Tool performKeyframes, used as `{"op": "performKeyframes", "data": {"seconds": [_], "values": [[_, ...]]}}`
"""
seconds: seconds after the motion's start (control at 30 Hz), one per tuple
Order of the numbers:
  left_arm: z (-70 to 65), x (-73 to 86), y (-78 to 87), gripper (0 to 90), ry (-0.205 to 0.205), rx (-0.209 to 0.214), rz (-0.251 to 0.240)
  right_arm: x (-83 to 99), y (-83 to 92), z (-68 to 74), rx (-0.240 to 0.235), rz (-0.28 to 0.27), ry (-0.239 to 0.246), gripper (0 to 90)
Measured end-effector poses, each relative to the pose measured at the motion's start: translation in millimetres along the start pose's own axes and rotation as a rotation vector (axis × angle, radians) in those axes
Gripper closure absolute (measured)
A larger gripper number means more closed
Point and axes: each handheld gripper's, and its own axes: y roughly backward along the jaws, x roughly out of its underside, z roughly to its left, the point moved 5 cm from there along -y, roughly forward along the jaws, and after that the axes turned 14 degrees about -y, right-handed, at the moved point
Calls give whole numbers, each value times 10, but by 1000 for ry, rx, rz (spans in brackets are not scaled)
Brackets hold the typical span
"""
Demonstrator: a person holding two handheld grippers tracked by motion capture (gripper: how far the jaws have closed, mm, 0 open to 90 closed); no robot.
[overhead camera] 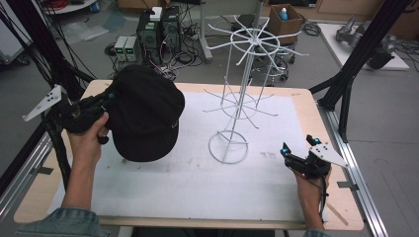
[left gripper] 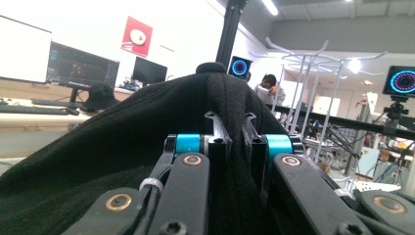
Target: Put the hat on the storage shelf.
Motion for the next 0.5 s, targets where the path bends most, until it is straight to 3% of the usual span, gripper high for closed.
{"op": "performKeyframes", "data": {"seconds": [0.07, 0.27, 0.37, 0.47, 0.5], "values": [[-5, -44, -21, 847, -3, 6, -1, 2, 1, 0, 1, 2, -3, 121], [-33, -374, -174, 847, -26, 52, -13, 1, 1, -1, 0, 1, -4, 121], [-43, -467, -214, 847, -40, 63, -14, 2, 1, -1, -1, 2, -5, 121], [-43, -693, -305, 847, -46, 83, -27, 1, -2, -2, -1, -1, -8, 121], [-43, -693, -305, 847, -46, 83, -27, 1, -1, -4, 0, 1, -7, 121]]}}
